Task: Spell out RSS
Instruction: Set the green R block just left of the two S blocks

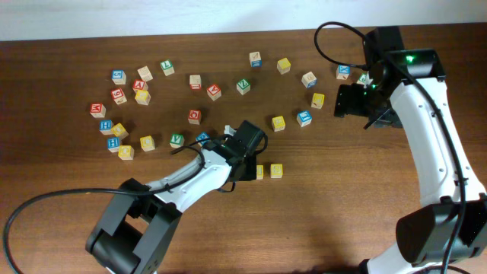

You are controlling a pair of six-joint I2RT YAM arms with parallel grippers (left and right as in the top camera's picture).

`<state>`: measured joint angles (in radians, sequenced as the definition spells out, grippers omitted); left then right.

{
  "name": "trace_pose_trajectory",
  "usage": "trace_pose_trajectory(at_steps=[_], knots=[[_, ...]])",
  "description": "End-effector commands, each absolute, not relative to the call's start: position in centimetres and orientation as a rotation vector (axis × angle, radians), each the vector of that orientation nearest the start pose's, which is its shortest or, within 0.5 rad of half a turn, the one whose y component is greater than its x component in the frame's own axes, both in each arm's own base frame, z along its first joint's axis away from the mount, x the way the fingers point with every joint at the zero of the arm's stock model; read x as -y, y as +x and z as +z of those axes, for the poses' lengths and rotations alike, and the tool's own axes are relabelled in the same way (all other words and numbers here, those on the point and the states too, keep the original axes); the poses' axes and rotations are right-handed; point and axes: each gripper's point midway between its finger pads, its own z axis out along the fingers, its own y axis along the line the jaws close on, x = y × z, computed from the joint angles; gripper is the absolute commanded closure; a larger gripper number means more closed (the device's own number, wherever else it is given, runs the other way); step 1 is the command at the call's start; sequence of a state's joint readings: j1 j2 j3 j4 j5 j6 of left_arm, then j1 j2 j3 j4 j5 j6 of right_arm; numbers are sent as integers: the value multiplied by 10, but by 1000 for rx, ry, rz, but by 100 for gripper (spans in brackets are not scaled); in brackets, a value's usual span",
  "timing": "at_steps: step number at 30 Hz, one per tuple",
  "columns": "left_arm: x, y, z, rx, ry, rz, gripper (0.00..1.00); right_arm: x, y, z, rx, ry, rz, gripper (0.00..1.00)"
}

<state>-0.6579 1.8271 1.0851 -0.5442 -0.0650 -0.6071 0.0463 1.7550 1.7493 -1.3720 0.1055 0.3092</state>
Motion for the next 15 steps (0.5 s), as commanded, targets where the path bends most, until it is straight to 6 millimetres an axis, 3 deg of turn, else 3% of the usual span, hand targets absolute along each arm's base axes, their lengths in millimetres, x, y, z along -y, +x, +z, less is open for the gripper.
trace_pose_trajectory(at_steps=[1,5,10,12,15], knots=[[220,312,13,-2855,32,-153,58,4,362,192,-2901,394,-120,2],[224,315,29,-2875,35,-151,59,4,362,192,-2901,394,-120,2],[225,331,83,-2882,3,-133,59,4,362,192,-2901,394,-120,2],[194,344,121,-2885,-115,-109,55,4,362,192,-2901,394,-120,2],[143,335,124,-2976,-150,1,57,4,362,192,-2901,394,-120,2]])
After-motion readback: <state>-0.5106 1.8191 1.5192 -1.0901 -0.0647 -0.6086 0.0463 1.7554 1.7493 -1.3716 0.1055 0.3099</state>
